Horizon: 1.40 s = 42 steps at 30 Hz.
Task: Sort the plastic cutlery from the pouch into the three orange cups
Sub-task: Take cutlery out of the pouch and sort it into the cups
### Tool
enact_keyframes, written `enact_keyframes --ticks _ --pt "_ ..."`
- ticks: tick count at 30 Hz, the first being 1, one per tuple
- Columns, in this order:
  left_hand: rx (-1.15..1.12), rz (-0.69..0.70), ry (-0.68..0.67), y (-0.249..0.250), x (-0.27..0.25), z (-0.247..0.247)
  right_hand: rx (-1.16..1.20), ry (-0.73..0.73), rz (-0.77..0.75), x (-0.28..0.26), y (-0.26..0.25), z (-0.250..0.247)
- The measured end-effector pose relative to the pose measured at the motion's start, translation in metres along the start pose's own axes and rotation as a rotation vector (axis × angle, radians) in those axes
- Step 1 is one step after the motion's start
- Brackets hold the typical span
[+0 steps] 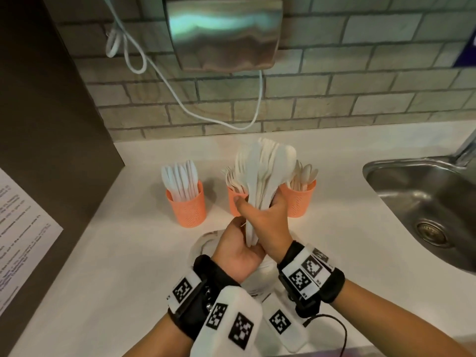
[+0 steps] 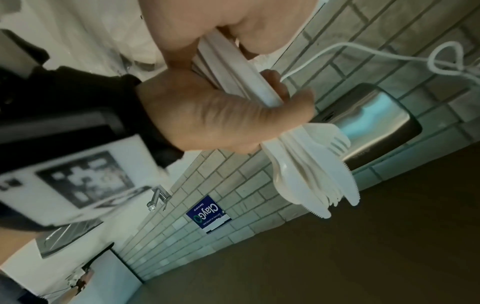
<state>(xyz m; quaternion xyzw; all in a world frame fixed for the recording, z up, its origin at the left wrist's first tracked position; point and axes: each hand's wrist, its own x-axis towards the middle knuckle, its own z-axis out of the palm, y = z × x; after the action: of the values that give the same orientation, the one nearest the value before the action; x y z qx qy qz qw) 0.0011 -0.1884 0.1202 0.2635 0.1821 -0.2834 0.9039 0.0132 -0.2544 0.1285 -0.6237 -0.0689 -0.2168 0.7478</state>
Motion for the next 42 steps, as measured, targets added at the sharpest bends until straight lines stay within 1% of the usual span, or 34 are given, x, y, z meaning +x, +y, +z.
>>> enact_keyframes --ticks 4,8,10,12,14,15,16,17,19,20,21,22,24,28,30,35,38,42 --pt "0.014 0.034 -0.056 -0.006 0.0 0.005 -0.047 -0.042 0.063 -0.004 0.005 -0.009" --pt "-0.009 0.121 -0.1 -0.01 0.001 0.012 -0.154 -0.067 0.11 -0.006 0.007 -0.014" --pt "0.013 0.151 -0.106 -0.013 0.004 0.014 -0.18 -0.055 0.135 -0.006 0.008 -0.014" --pt "0.151 0.092 -0.094 -0.014 0.005 0.013 -0.183 -0.033 0.172 -0.004 0.007 -0.016" --pt "0.485 0.034 -0.029 -0.009 0.003 0.01 -0.151 -0.023 0.226 0.001 0.004 -0.02" --pt "0.677 0.051 0.001 -0.004 0.001 0.008 -0.136 -0.011 0.244 0.005 0.002 -0.023" --pt "0.86 0.108 0.023 0.001 -0.002 0.006 -0.129 0.011 0.255 0.009 0.001 -0.026" --pt "1.037 0.212 0.039 0.005 -0.003 0.003 -0.123 0.038 0.262 0.013 0.002 -0.03" --pt "1.313 0.519 0.062 0.014 -0.002 -0.002 -0.109 0.068 0.285 0.019 0.005 -0.037" --pt "1.364 0.654 0.073 0.019 -0.002 -0.001 -0.112 0.069 0.295 0.019 0.007 -0.039" --pt "1.348 0.752 0.069 0.023 -0.003 0.002 -0.122 0.063 0.297 0.018 0.009 -0.039" --pt "1.28 0.802 0.045 0.026 -0.004 0.006 -0.139 0.056 0.291 0.016 0.012 -0.04" --pt "1.183 0.818 0.036 0.028 -0.002 0.015 -0.156 0.036 0.28 0.01 0.015 -0.039" --pt "1.228 0.892 0.126 0.025 0.013 0.022 -0.116 -0.012 0.301 0.004 0.015 -0.036" --pt "1.212 0.877 0.125 0.025 0.018 0.023 -0.128 -0.031 0.321 0.003 0.014 -0.038" --pt "1.101 0.74 0.104 0.03 0.023 0.02 -0.121 -0.088 0.384 0.0 0.012 -0.044" --pt "1.045 0.718 0.114 0.033 0.025 0.02 -0.114 -0.099 0.443 0.0 0.014 -0.046" --pt "0.875 0.735 0.14 0.045 0.026 0.021 -0.079 -0.1 0.483 -0.001 0.015 -0.045"
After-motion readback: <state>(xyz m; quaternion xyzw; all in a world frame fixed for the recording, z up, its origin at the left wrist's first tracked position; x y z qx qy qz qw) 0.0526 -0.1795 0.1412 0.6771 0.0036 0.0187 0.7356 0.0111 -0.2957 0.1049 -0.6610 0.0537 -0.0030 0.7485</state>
